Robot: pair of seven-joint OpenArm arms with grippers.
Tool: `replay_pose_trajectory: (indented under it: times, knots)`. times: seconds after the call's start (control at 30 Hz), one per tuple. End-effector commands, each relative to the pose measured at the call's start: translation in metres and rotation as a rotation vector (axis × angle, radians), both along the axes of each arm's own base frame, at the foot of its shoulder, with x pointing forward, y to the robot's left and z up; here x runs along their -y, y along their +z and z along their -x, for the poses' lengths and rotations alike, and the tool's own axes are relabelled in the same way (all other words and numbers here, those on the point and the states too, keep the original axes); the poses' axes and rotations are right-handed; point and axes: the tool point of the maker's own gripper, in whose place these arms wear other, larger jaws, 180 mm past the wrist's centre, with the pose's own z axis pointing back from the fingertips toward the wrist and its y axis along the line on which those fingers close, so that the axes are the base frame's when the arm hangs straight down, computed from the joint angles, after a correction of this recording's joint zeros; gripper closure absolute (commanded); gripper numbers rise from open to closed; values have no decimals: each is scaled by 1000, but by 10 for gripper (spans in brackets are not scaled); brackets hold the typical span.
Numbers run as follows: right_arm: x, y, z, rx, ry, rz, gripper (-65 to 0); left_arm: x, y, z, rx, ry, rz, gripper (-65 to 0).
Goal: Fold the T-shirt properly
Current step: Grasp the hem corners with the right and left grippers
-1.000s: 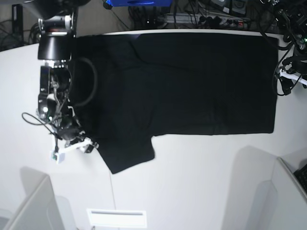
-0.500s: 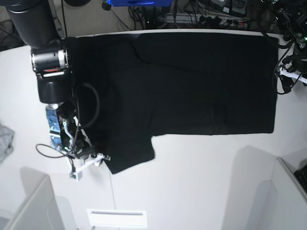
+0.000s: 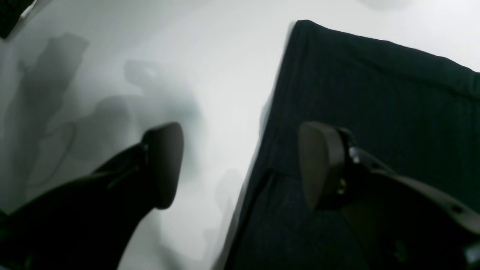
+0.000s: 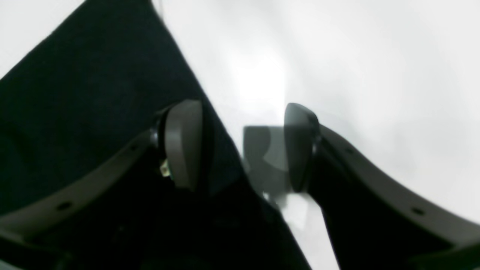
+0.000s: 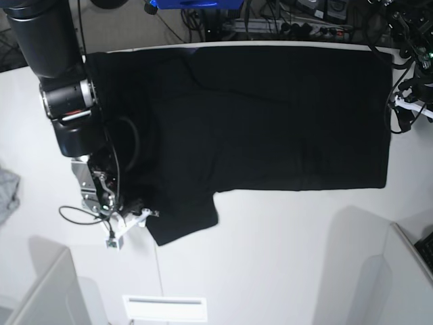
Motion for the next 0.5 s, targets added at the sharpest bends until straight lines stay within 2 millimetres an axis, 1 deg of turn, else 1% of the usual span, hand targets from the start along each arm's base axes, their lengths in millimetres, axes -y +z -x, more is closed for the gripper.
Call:
replay_pose_trajectory:
  times: [0.0,0.17,0.33,0.47]
  knots:
    - [0,23,-19,61,7,1,-321,-5,13,-5,33,-3,-31,-462]
    - [-6,14,-13,42,47,30,-320,-5,13,-4,32,-3,-31,-462]
    - [-6,11,-9,34,47,30,-315,-5,13,-4,32,-3,-31,-462]
    - [-6,4,-3,18,47,28,-314,-5,13,-4,32,-3,-31,-462]
